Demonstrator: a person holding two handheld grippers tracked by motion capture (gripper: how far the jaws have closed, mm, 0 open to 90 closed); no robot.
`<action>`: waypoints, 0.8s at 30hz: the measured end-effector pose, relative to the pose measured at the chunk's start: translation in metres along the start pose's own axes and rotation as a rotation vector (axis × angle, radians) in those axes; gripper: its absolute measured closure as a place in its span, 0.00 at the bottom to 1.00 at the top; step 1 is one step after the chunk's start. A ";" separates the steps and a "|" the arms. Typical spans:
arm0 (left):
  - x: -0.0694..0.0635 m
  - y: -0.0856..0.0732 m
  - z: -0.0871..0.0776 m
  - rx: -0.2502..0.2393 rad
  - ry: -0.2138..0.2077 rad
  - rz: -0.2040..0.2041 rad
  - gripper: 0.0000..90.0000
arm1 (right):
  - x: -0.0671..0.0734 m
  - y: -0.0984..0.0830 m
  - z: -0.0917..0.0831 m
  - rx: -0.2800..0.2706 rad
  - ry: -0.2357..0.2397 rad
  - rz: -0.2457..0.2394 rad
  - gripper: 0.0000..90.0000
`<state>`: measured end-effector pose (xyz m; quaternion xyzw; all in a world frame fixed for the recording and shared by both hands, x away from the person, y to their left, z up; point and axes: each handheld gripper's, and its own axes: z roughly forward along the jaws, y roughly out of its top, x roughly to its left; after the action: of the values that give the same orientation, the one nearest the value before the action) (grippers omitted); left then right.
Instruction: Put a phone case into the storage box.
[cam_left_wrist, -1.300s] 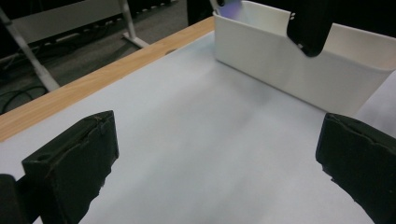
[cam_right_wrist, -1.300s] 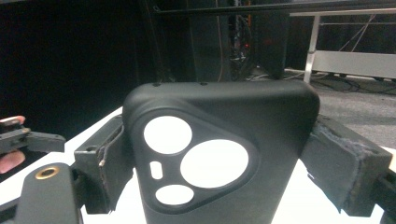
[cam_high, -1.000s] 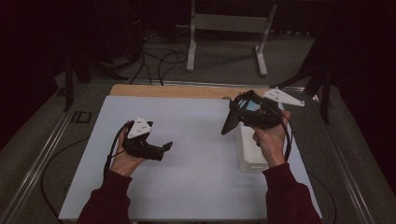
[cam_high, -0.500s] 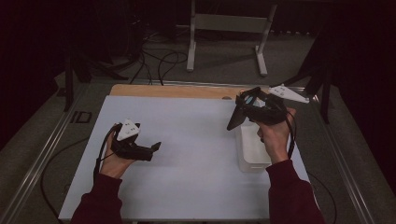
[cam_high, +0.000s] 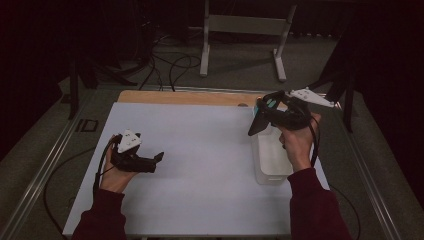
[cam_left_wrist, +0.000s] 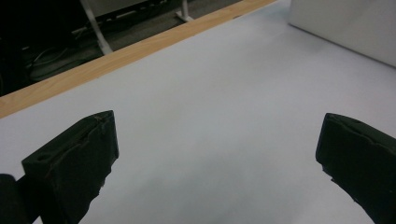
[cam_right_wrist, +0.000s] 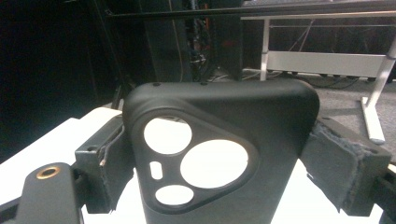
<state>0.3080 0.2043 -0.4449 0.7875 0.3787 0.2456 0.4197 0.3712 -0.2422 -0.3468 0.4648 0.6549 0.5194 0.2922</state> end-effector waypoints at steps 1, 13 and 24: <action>0.001 -0.001 -0.001 0.001 0.006 0.000 0.00 | -0.001 0.000 0.000 0.002 -0.004 0.000 0.17; 0.010 -0.013 -0.010 -0.020 0.053 -0.036 0.00 | -0.015 -0.002 0.008 0.010 -0.081 0.010 0.17; 0.013 -0.020 -0.019 -0.051 0.079 -0.054 0.00 | -0.023 -0.006 0.014 0.021 -0.145 0.008 0.17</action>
<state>0.2949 0.2310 -0.4514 0.7556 0.4097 0.2746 0.4311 0.3912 -0.2577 -0.3586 0.5068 0.6356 0.4785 0.3319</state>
